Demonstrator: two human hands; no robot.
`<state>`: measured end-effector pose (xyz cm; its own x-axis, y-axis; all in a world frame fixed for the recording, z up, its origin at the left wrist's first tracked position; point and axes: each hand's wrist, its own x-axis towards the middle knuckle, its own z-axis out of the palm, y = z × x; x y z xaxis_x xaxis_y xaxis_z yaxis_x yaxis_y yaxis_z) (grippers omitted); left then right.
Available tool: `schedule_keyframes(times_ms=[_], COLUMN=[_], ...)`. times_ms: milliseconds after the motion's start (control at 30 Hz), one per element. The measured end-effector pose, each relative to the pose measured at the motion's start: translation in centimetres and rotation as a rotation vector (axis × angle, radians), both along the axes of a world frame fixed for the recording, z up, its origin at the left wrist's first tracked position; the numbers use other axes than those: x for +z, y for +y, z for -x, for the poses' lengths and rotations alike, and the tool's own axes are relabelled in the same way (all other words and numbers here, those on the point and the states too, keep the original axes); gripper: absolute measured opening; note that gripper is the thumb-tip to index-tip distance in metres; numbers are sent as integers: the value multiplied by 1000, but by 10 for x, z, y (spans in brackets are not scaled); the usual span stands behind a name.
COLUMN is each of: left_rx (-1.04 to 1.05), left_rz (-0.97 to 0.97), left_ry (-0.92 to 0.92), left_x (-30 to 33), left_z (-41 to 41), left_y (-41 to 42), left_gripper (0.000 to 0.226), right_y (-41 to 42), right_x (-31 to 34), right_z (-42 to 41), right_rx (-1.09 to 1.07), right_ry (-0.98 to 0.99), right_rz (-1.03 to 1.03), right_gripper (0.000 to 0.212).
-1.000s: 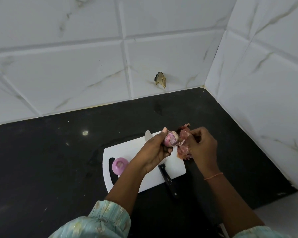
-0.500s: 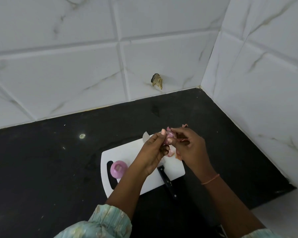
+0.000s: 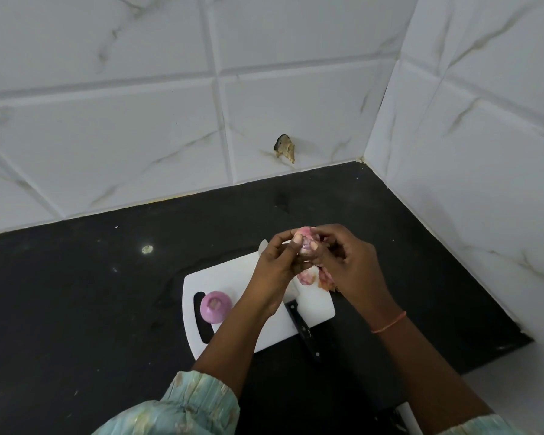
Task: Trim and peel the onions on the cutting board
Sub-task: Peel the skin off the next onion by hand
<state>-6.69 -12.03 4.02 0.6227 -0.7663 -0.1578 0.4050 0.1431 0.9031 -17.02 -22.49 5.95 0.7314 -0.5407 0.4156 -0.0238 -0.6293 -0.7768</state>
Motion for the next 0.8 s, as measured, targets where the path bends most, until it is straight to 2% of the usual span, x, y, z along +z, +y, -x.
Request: schedule_keyframes(times_ms=[100,233,467,600,800], left_rx=[23,26,18,82,90], left_rz=[-27,-74,13,12,42], left_ry=[-10,-42,138,103,74], left_x=[-1,-4,-4,-2,-7], left_z=[2,0,3,3,-1], left_y=[0,-1,-2,-3,0], left_gripper=[31,47,49,45,41], right_y=[4,4,6,13,6], right_x=[-5,-12,-10,-11,-12], right_z=[0,0,-1,-2,-1], right_rx=[-65,-142,-151,-139,-145], right_ry=[-64,-48,-81,-70,-67], right_rz=[-16,32,2,-3,31], right_gripper=[11,4,8,20,18])
